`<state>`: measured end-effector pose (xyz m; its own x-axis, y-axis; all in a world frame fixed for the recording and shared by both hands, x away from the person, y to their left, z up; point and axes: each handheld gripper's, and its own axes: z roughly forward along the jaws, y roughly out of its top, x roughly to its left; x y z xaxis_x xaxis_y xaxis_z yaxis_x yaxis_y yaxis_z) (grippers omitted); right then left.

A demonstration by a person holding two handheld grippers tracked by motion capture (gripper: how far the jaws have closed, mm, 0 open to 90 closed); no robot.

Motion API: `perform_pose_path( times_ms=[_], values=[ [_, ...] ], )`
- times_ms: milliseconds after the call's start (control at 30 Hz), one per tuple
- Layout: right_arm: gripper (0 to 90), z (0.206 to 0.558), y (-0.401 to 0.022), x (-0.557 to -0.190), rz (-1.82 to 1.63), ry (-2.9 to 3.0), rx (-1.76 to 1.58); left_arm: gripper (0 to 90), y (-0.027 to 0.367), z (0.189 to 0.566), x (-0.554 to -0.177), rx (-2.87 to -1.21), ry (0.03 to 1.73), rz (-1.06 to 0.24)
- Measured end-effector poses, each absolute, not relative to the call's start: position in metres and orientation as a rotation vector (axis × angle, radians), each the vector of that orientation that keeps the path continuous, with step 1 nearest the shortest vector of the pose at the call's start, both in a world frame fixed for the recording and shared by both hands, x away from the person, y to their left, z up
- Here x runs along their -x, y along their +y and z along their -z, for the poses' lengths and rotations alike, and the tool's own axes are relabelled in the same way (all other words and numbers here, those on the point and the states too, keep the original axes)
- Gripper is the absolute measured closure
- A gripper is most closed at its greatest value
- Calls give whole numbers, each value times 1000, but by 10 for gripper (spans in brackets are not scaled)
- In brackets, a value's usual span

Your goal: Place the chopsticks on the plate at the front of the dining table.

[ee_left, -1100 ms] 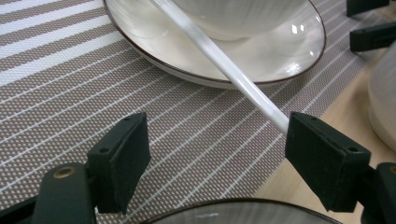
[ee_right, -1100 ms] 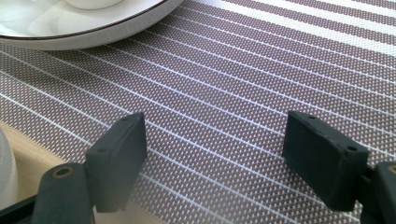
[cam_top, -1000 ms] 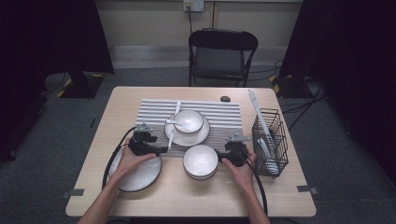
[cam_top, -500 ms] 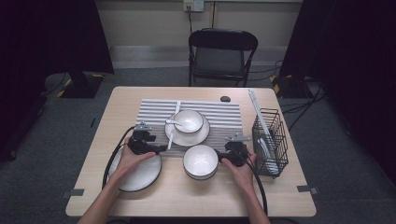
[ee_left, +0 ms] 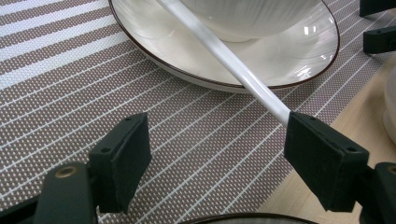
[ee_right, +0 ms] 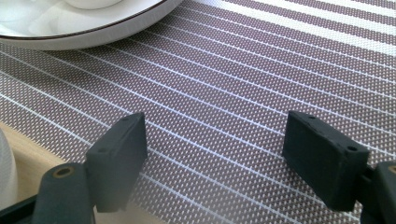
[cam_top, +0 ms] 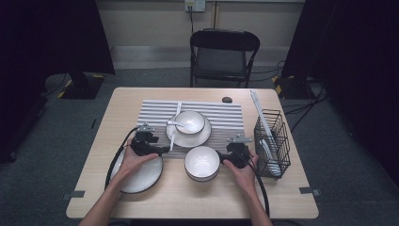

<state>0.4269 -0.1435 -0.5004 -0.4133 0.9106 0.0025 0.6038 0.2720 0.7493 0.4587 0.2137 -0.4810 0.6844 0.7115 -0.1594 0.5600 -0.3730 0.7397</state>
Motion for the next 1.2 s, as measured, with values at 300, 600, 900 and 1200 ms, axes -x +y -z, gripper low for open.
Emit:
perform_pose_path(
  times_ms=[300, 600, 900, 1200],
  values=[
    [211, 500, -143, -427, -956, 2116, -1363, 224, 213, 482, -459, -2075, 971, -231],
    [211, 500, -143, -427, -956, 2116, -1362, 221, 213, 481, -458, -2088, 964, -239],
    [212, 500, -143, -427, -953, 2116, -1361, 211, 223, 473, -455, -2041, 967, -260],
    [212, 500, -143, -427, -953, 2117, -1361, 203, 235, 466, -453, -2008, 968, -264]
  ],
)
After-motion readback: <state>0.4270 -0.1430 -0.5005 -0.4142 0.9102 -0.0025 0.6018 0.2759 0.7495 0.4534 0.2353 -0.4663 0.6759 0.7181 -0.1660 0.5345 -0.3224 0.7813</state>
